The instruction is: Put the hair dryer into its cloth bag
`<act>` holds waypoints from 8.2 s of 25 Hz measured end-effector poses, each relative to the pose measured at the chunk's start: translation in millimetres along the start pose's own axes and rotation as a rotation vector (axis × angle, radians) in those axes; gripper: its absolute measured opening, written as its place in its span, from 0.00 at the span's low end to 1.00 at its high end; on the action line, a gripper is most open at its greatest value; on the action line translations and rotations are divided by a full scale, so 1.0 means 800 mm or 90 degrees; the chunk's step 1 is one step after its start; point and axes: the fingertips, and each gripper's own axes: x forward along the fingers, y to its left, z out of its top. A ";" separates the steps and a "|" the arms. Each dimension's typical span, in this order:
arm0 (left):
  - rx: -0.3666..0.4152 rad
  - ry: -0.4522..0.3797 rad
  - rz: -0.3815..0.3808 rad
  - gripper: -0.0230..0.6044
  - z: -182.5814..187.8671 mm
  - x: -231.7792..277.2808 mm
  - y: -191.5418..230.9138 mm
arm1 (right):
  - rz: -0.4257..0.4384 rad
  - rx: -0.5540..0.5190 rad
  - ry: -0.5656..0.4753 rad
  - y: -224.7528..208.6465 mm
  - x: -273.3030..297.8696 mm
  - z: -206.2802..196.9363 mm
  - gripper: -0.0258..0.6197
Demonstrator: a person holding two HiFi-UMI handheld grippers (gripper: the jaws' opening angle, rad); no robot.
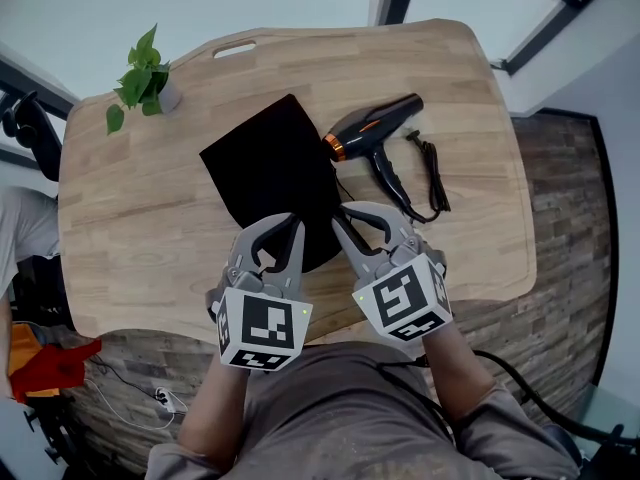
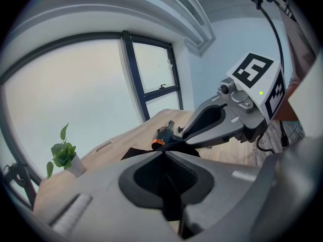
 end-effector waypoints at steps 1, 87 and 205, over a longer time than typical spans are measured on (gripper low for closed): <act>-0.005 0.004 0.002 0.06 0.000 0.001 0.000 | -0.001 0.005 -0.001 -0.002 -0.003 -0.002 0.15; -0.126 0.025 0.115 0.06 -0.014 0.006 -0.018 | 0.662 -0.214 0.013 0.137 -0.149 -0.146 0.41; -0.096 -0.032 -0.068 0.05 -0.096 -0.064 -0.124 | 0.391 -0.059 0.078 0.063 0.043 -0.112 0.38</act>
